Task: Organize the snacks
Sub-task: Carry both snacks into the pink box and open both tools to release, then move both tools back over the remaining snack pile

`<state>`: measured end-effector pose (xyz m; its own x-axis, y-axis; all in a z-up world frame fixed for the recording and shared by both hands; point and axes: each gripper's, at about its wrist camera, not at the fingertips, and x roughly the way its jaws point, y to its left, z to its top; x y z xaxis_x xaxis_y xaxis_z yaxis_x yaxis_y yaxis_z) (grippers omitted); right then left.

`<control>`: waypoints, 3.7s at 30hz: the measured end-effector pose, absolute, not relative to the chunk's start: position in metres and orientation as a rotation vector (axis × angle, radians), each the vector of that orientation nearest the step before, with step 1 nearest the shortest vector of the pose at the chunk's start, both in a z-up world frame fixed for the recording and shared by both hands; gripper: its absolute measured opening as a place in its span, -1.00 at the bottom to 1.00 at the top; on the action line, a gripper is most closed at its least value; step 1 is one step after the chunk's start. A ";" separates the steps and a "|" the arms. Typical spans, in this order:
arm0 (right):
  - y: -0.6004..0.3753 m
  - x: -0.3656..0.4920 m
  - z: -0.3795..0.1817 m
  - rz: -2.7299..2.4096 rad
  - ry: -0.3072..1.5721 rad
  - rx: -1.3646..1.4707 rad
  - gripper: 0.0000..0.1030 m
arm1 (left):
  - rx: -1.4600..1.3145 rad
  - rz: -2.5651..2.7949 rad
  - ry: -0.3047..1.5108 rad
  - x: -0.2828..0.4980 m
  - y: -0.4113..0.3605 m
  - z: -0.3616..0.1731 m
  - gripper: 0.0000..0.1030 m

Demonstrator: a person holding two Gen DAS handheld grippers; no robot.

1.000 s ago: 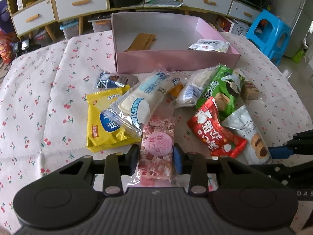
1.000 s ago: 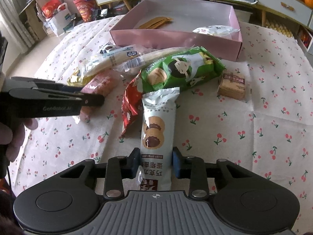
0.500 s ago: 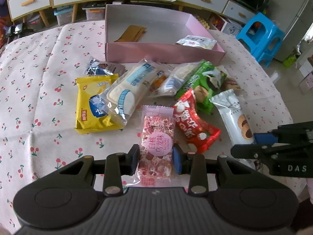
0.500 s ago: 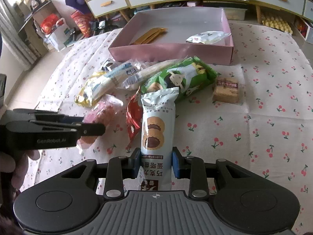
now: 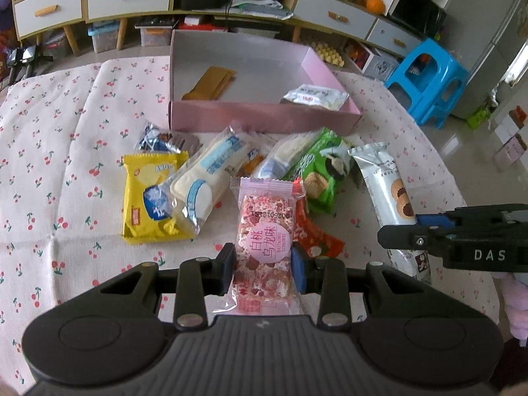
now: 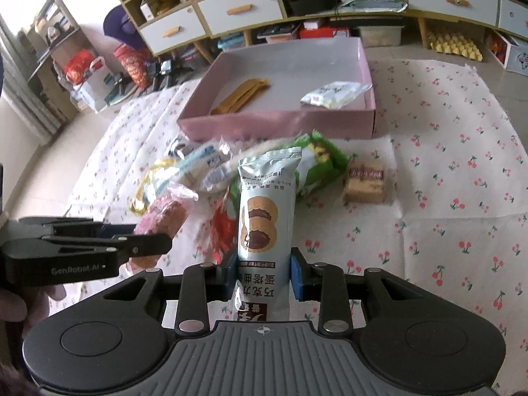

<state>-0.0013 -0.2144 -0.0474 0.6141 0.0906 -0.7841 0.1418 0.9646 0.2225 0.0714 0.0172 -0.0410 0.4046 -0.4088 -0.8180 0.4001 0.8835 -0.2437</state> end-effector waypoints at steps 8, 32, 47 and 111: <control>-0.229 0.011 -0.030 -0.060 0.868 0.330 -0.41 | -0.050 -0.473 1.000 0.084 0.017 -0.030 -0.37; -0.270 0.079 -0.014 -0.177 0.769 0.490 -0.41 | -0.185 -0.266 0.815 0.149 -0.002 -0.020 -0.38; -0.298 0.142 -0.024 -0.183 0.684 0.713 -0.40 | -0.281 -0.250 0.785 0.198 -0.002 -0.027 -0.38; -0.282 0.090 -0.001 -0.247 0.673 0.577 0.69 | -0.032 -0.243 0.810 0.154 -0.010 -0.001 0.89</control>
